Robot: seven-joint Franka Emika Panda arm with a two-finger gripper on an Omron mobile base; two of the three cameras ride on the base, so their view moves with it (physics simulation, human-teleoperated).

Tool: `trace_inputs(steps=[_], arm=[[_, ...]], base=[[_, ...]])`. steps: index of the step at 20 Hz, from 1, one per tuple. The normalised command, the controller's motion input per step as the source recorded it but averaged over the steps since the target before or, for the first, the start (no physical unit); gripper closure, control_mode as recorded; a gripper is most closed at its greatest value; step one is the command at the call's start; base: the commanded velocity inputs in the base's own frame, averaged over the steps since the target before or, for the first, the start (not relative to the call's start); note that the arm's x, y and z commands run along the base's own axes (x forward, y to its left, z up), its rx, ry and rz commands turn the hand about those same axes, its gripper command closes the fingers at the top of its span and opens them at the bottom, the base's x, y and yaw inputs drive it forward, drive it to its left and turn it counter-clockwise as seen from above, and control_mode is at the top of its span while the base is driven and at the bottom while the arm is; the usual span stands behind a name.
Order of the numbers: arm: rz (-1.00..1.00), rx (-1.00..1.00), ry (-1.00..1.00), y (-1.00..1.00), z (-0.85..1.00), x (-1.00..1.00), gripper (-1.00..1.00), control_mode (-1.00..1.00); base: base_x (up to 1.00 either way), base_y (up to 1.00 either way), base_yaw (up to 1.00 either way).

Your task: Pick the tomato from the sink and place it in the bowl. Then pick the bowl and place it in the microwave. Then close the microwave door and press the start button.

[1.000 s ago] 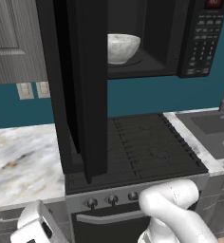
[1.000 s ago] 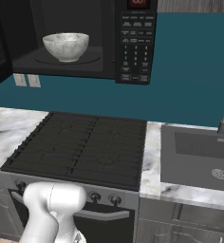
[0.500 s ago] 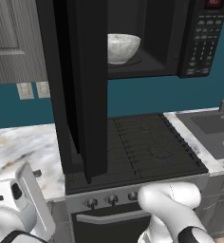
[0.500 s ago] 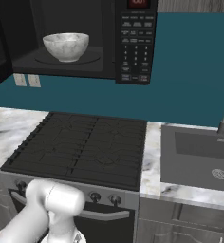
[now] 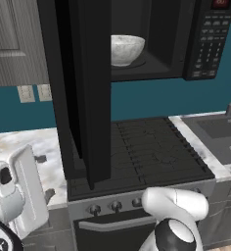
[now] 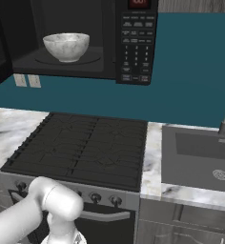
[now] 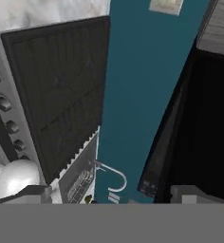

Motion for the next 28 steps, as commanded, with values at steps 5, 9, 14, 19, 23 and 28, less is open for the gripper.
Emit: trace_inputs(steps=[5,9,14,19,23,28], arm=[[-0.13,0.1,-0.11,-0.8,0.59,0.0,-1.0,-1.0],[-0.06,0.13,-0.11,-0.92,0.53,0.0,-1.0,-1.0],[0.0,0.13,-0.11,-0.95,0.34,0.0,-1.0,-1.0],[0.0,0.13,-0.16,-1.0,0.13,0.0,-1.0,-1.0],[0.0,0.12,-0.11,-1.0,0.0,0.05,-1.0,-1.0],[0.0,0.09,-0.11,-0.99,0.02,0.29,-1.0,-1.0]], base=[[0.0,0.0,0.0],[0.0,0.0,0.0],[0.0,0.0,0.0],[0.0,0.0,0.0],[0.0,0.0,0.0],[0.0,0.0,0.0]])
